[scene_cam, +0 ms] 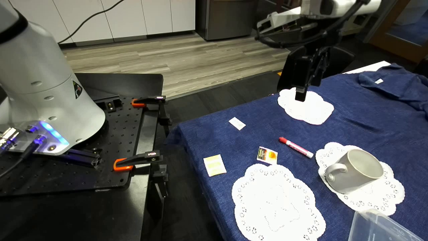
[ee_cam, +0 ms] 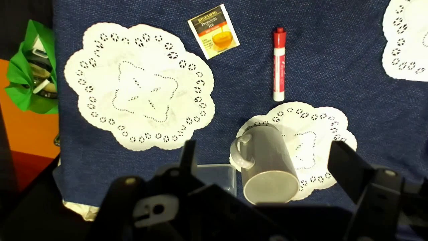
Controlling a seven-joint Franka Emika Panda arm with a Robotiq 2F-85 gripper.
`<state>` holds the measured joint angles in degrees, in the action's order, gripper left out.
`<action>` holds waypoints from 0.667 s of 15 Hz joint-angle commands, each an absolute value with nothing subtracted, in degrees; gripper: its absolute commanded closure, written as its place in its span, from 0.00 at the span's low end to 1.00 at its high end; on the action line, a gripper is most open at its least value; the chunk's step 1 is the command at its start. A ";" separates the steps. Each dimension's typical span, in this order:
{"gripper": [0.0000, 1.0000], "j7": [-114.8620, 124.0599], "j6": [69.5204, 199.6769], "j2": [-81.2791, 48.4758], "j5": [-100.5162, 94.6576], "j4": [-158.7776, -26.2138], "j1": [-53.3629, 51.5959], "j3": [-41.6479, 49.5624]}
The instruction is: Place the marker in the mug
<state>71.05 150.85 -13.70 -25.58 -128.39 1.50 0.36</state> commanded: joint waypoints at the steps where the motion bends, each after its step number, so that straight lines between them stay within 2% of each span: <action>1: 0.00 69.57 150.20 -22.27 -19.36 -120.44 -0.83 3.23; 10: 0.00 65.13 149.76 -38.42 -8.71 -106.22 -4.64 7.04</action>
